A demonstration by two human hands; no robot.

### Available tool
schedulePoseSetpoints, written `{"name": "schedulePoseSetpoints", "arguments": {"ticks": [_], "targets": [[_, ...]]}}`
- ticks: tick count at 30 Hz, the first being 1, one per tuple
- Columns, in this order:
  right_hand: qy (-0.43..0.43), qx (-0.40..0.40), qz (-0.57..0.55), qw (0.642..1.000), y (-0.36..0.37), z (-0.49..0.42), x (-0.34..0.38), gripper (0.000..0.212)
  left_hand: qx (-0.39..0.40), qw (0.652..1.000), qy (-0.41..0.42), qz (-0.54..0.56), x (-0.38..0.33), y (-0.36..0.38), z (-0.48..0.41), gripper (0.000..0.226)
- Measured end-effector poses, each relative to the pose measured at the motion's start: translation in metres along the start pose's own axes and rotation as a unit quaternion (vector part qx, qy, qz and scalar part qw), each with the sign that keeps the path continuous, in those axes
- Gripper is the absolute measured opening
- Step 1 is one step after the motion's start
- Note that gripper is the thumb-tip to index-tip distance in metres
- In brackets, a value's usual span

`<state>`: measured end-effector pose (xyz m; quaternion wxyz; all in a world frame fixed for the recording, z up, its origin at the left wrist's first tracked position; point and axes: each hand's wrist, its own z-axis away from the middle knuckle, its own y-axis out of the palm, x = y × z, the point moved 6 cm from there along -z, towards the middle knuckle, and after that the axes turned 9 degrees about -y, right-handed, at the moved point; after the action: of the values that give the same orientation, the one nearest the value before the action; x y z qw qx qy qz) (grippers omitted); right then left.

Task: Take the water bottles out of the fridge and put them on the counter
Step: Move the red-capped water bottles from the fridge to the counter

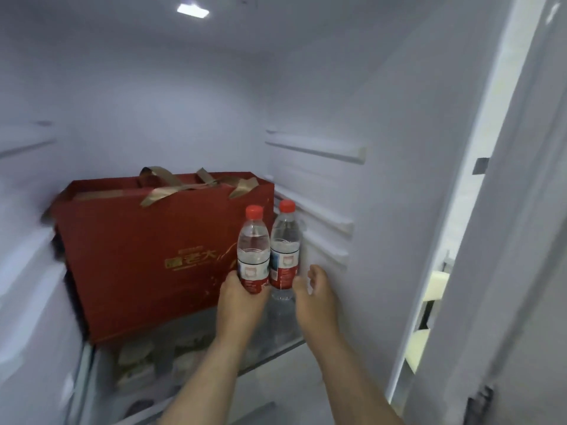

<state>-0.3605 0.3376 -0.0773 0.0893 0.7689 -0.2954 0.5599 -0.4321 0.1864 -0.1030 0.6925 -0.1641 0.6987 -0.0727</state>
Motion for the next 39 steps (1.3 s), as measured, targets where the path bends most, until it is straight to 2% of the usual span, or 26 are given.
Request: {"name": "schedulePoseSetpoints", "arguments": {"ticks": [3, 7, 11, 14, 17, 20, 24, 32, 39], "targets": [[0.007, -0.008, 0.001, 1.000, 0.013, -0.014, -0.016, 0.018, -0.018, 1.000, -0.006, -0.024, 0.005, 0.008, -0.019, 0.051], [0.026, -0.031, 0.017, 0.999, 0.027, -0.027, -0.035, 0.038, -0.045, 0.998, -0.023, -0.040, 0.000, 0.004, -0.022, 0.045], [0.040, -0.034, 0.023, 0.998, 0.042, -0.037, -0.048, 0.040, -0.076, 0.996, -0.025, -0.046, 0.009, -0.014, -0.020, 0.040], [0.036, -0.051, 0.065, 0.996, 0.050, -0.046, -0.050, 0.051, -0.098, 0.994, -0.026, -0.046, 0.018, -0.030, -0.020, 0.043], [0.028, -0.074, 0.124, 0.989, 0.051, -0.050, -0.050, 0.052, -0.117, 0.992, -0.027, -0.046, 0.024, -0.043, -0.020, 0.043], [0.025, -0.059, 0.133, 0.989, 0.057, -0.050, -0.052, 0.064, -0.123, 0.991, -0.026, -0.036, 0.027, -0.048, -0.022, 0.043], [0.016, -0.043, 0.085, 0.995, 0.063, -0.050, -0.053, 0.058, -0.108, 0.994, 0.011, 0.018, 0.027, -0.046, -0.022, 0.045], [-0.051, -0.032, 0.119, 0.991, 0.040, -0.013, -0.025, 0.060, -0.104, 0.993, 0.022, 0.053, 0.016, -0.057, -0.004, 0.045], [-0.141, -0.051, 0.141, 0.979, -0.013, 0.020, 0.055, 0.055, -0.062, 0.983, 0.145, 0.091, -0.048, -0.077, 0.026, 0.047]]}}
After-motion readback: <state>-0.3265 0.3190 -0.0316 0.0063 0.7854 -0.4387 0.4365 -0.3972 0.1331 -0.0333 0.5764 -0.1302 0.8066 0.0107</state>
